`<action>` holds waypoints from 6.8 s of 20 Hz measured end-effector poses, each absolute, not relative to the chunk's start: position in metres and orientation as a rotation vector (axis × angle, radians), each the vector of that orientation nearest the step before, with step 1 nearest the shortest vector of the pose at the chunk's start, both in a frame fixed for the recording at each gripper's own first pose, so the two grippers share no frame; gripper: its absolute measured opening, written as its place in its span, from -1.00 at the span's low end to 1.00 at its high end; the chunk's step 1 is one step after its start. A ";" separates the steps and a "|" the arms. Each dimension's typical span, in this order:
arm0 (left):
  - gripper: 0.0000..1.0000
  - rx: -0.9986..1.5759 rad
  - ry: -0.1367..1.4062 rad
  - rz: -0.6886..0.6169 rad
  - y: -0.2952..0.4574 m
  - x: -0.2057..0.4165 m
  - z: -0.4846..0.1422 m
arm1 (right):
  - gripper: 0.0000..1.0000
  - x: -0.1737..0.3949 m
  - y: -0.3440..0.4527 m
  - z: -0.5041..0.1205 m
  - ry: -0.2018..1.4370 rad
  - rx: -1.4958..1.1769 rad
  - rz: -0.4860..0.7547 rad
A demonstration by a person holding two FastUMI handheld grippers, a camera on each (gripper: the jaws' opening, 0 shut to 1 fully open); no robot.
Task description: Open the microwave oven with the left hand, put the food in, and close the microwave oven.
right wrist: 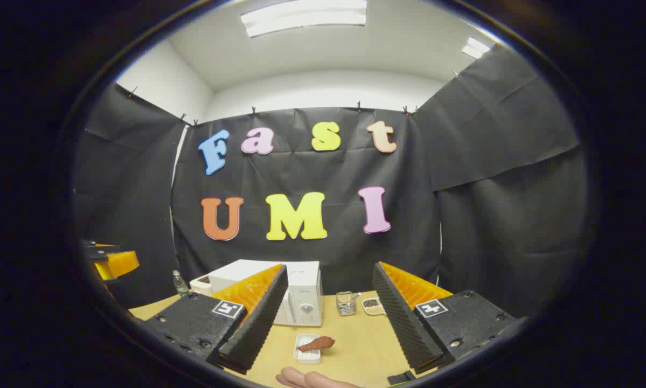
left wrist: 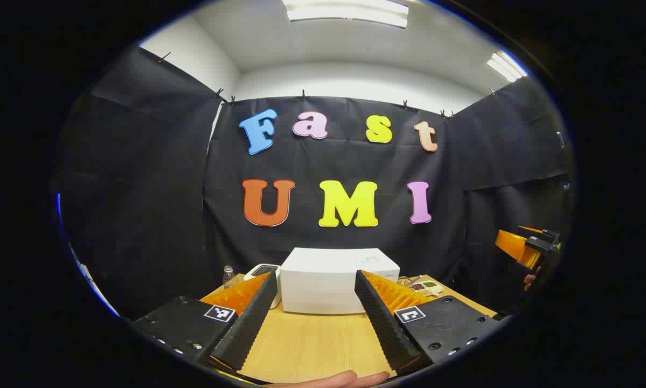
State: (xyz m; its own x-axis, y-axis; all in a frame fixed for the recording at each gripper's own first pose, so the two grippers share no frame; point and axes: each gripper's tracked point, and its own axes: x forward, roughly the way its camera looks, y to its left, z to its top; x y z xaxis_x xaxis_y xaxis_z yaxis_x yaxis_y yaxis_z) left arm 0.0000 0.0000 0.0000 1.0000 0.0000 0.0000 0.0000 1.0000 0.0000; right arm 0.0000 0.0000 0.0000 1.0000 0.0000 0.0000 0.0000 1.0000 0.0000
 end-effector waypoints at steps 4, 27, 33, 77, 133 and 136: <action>0.83 0.021 -0.005 -0.025 -0.016 -0.004 0.000 | 1.00 -0.005 -0.012 0.002 -0.016 -0.018 -0.019; 0.85 -0.023 0.035 -0.031 -0.033 0.084 -0.048 | 1.00 -0.001 -0.020 0.010 -0.081 -0.028 -0.008; 0.84 -0.040 0.074 -0.070 -0.058 0.163 -0.095 | 1.00 0.011 -0.037 0.002 -0.091 -0.030 -0.013; -0.87 -0.022 0.250 -0.210 -0.156 0.301 -0.265 | 1.00 0.037 -0.129 -0.098 0.120 -0.052 -0.079; 0.91 -0.001 0.046 0.090 0.073 -0.078 -0.121 | -0.23 0.157 -0.001 -0.366 1.115 0.581 0.322; 0.90 0.010 0.039 0.088 0.073 -0.085 -0.114 | -0.80 0.155 0.013 -0.360 1.094 0.623 0.363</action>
State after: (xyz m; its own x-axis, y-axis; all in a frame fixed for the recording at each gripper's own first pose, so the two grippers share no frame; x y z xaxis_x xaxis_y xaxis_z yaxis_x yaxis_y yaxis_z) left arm -0.0854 0.0734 -0.1141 0.9953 0.0886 -0.0384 -0.0882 0.9960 0.0119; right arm 0.1548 0.0126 -0.3601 0.4251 0.5628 -0.7089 0.0272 0.7749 0.6315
